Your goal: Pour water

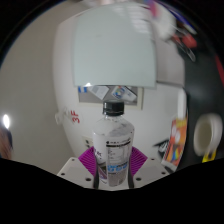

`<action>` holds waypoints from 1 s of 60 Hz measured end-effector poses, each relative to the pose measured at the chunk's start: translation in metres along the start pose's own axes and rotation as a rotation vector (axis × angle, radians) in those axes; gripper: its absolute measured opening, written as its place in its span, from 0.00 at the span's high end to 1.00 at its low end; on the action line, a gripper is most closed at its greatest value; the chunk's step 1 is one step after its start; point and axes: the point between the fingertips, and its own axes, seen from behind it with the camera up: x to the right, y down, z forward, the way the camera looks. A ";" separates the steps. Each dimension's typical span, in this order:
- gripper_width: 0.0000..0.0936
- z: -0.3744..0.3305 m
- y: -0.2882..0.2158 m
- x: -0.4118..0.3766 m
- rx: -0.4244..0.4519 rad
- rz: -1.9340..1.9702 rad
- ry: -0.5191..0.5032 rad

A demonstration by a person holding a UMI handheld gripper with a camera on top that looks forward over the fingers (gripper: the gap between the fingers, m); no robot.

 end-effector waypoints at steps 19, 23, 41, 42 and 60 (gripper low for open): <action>0.60 -0.067 -0.185 0.033 0.095 -1.184 0.482; 0.60 -0.087 -0.210 0.077 0.041 -1.328 0.606; 0.60 -0.155 -0.230 0.228 -0.161 -1.384 0.830; 0.60 -0.156 -0.235 0.234 -0.169 -1.380 0.831; 0.27 -0.163 -0.232 0.242 -0.198 -1.399 0.835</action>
